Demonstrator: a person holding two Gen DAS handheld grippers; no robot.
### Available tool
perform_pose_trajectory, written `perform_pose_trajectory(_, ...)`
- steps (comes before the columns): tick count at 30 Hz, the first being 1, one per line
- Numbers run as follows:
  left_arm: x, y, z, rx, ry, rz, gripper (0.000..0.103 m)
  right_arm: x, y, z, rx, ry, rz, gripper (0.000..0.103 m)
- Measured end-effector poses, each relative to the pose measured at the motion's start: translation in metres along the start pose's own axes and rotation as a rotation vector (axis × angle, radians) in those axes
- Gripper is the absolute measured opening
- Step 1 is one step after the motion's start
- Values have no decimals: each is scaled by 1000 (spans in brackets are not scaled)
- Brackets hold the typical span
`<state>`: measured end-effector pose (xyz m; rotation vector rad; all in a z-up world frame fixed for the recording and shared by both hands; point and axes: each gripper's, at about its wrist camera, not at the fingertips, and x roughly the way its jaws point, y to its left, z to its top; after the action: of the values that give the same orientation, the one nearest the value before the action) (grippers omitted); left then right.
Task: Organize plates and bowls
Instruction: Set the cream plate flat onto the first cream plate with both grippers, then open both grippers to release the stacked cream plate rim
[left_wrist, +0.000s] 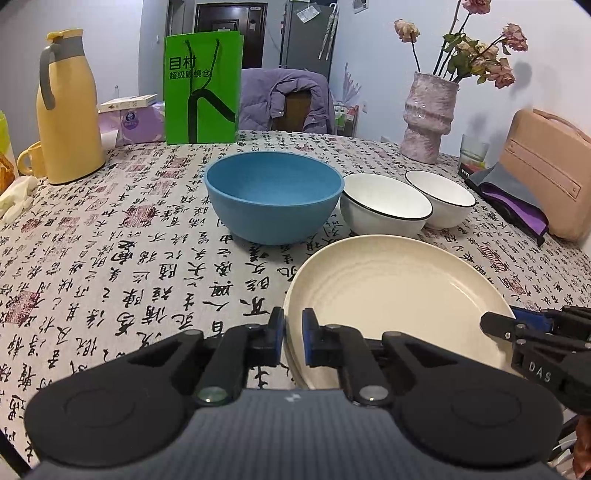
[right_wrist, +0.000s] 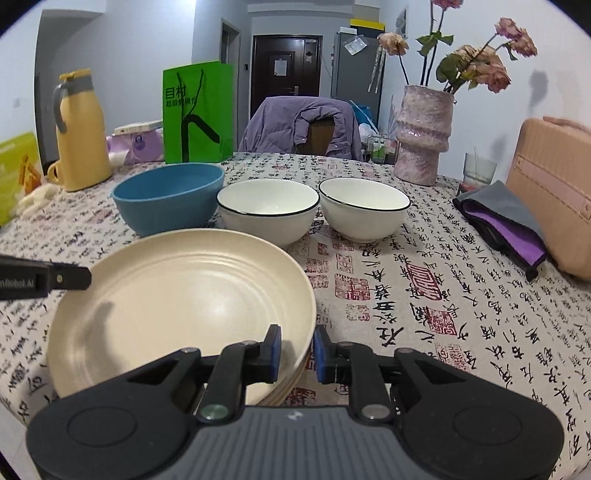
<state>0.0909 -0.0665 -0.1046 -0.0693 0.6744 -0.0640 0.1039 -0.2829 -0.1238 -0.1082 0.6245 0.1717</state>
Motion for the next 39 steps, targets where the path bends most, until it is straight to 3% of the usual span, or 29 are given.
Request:
perform_pose_trajectory(16,2,1,-1,-3,6,1,12,-1,1,-5,-10,-22,14,26)
perform_pose_trajectory(18,2,1,-1,-7,5,2,18,-2,-2,-5,7,-24,27,26)
perform_pose_trajectory(21,-2,4,-1,-16,-14,-2,37,-6,-8,-3,43,-42,64,33)
perform_pose_trajectory(24,-8,5,0,-9,-53,2,54,-13,-12,-2,66,-76,97,51)
perform_pose_trajectory(27,-15,7,1,-8,-96,5,79,-19,-16,-2,99,-111,146,72)
perform_pose_trajectory(29,-21,11,1,-11,-133,7,101,-23,-20,-1,129,-132,186,98)
perform_pose_trajectory(31,-26,13,1,-13,-165,2,103,-26,-23,0,150,-147,216,103)
perform_pose_trajectory(39,-44,26,-1,-14,-217,9,103,-36,-25,0,187,-193,256,103)
